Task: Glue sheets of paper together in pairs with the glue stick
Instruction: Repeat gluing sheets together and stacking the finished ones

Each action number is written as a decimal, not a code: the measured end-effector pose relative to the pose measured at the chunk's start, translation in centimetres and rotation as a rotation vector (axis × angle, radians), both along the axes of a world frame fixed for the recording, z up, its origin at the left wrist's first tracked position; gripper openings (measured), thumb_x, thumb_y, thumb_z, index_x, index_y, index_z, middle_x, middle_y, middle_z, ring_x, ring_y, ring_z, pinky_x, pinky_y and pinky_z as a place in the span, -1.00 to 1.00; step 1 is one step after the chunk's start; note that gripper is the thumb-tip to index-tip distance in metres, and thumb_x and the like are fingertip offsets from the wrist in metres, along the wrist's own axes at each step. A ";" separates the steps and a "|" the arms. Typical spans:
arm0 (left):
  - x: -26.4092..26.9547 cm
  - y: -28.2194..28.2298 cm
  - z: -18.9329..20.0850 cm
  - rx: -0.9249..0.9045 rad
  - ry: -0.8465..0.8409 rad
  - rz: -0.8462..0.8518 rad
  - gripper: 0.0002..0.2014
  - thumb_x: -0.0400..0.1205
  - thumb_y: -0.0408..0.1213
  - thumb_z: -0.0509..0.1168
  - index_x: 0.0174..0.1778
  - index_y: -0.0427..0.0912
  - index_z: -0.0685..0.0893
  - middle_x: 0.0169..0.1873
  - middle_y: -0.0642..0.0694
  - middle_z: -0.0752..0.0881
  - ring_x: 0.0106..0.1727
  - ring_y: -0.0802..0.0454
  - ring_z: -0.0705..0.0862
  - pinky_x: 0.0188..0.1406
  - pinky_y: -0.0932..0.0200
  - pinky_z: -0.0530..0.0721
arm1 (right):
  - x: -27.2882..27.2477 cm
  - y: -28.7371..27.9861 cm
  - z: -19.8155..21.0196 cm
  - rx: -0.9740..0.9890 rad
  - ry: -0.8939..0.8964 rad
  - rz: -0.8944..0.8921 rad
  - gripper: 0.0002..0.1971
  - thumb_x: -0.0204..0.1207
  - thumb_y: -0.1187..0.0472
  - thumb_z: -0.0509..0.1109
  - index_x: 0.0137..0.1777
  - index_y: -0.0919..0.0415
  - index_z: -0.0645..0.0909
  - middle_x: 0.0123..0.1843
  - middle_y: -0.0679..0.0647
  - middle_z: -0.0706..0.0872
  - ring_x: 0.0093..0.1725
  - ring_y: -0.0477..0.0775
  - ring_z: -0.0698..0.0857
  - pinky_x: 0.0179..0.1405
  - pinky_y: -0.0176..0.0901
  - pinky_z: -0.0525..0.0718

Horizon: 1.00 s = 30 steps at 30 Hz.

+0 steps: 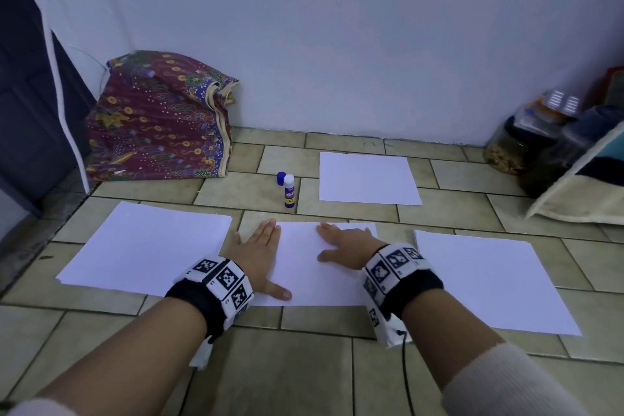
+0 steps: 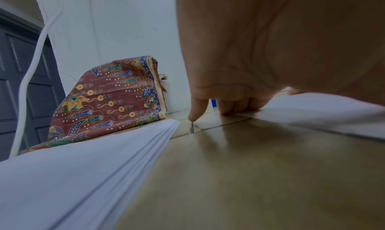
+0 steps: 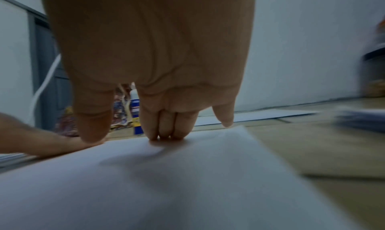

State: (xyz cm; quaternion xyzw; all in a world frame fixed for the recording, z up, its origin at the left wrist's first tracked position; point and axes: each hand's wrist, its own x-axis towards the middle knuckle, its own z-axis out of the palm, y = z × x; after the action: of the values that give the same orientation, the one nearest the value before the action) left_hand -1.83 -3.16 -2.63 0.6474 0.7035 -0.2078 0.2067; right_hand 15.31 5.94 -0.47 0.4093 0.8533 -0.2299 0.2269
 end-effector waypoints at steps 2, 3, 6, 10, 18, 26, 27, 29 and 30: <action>-0.1 0.0 0.0 -0.013 -0.016 -0.001 0.28 0.41 0.41 0.29 0.63 -0.29 -0.41 0.63 -0.13 -0.42 0.67 0.03 -0.36 0.61 -0.32 -0.02 | 2.0 0.9 -0.2 -0.003 -0.011 -0.066 -0.32 0.67 -0.17 0.08 0.69 -0.05 -0.12 0.71 -0.11 -0.07 0.66 0.09 0.12 0.63 0.23 -0.05; -0.2 0.0 0.0 -0.019 -0.023 -0.002 0.28 0.41 0.41 0.29 0.63 -0.28 -0.42 0.63 -0.12 -0.43 0.66 0.03 -0.37 0.61 -0.33 -0.04 | 2.9 1.3 -0.2 -0.007 -0.015 -0.098 -0.32 0.67 -0.18 0.08 0.69 -0.05 -0.11 0.71 -0.11 -0.06 0.66 0.10 0.12 0.63 0.20 0.00; -0.3 0.0 -0.2 -0.024 -0.026 -0.005 0.28 0.41 0.42 0.28 0.62 -0.27 -0.44 0.62 -0.11 -0.45 0.66 0.03 -0.39 0.61 -0.35 -0.08 | 5.0 2.0 0.1 0.006 -0.019 -0.163 -0.32 0.68 -0.18 0.08 0.69 -0.02 -0.08 0.71 -0.08 -0.01 0.65 0.08 0.17 0.62 0.00 0.09; -0.8 0.0 -0.5 -0.029 -0.019 -0.030 0.33 0.33 0.52 0.23 0.61 -0.26 -0.45 0.61 -0.09 -0.47 0.65 0.04 -0.40 0.61 -0.35 -0.11 | 5.9 1.7 0.3 0.052 0.018 -0.170 -0.08 0.49 -0.17 0.40 0.70 0.02 -0.08 0.70 -0.07 0.06 0.62 0.06 0.25 0.54 -0.10 0.20; 0.7 0.5 3.1 0.149 0.090 -0.064 -0.13 0.51 0.45 0.10 0.55 -0.16 0.32 0.51 -0.09 0.36 0.53 -0.07 0.33 0.56 -0.36 0.01 | 3.5 -2.0 0.5 0.395 -0.144 -0.123 -0.56 0.52 0.04 0.42 0.32 0.24 0.48 0.37 0.17 0.39 0.40 0.20 0.37 0.27 0.03 0.48; 5.2 0.1 2.8 0.185 -0.063 -0.209 -0.53 0.67 -0.08 0.25 0.46 -0.19 0.42 0.38 -0.17 0.46 0.38 -0.12 0.46 0.37 -0.05 0.46 | 0.8 -5.0 -1.0 0.284 -0.005 -0.146 -0.41 0.59 -0.14 0.25 0.51 0.14 0.27 0.50 0.20 0.27 0.49 0.24 0.24 0.31 0.10 0.42; 5.2 0.0 2.9 0.191 -0.056 -0.200 -0.57 0.65 -0.07 0.27 0.40 -0.17 0.49 0.31 -0.15 0.50 0.31 -0.12 0.51 0.28 -0.02 0.53 | 0.4 -5.2 -1.1 0.279 -0.002 -0.142 -0.35 0.57 -0.17 0.26 0.55 0.14 0.22 0.54 0.19 0.22 0.52 0.24 0.20 0.34 0.13 0.39; 5.0 -0.1 2.9 0.208 -0.054 -0.152 -0.55 0.60 -0.02 0.34 0.37 -0.13 0.54 0.25 -0.12 0.54 0.26 -0.10 0.56 0.22 0.00 0.58 | -0.2 -5.4 -1.4 0.246 0.026 -0.125 -0.27 0.54 -0.14 0.33 0.60 0.12 0.12 0.61 0.17 0.13 0.56 0.26 0.13 0.37 0.18 0.36; 4.8 -0.1 2.7 0.220 -0.066 -0.103 -0.47 0.56 0.03 0.38 0.40 -0.11 0.52 0.27 -0.10 0.54 0.29 -0.09 0.54 0.24 0.01 0.57 | -0.5 -5.4 -1.4 0.234 0.039 -0.106 -0.24 0.54 -0.11 0.36 0.62 0.11 0.09 0.62 0.16 0.10 0.57 0.26 0.12 0.38 0.19 0.35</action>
State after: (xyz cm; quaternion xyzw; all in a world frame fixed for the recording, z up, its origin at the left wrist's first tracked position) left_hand 2.95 -3.28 0.11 0.7078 0.6808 -0.1184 0.1466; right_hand 14.80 0.51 -1.85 0.4729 0.8557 -0.1483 0.1487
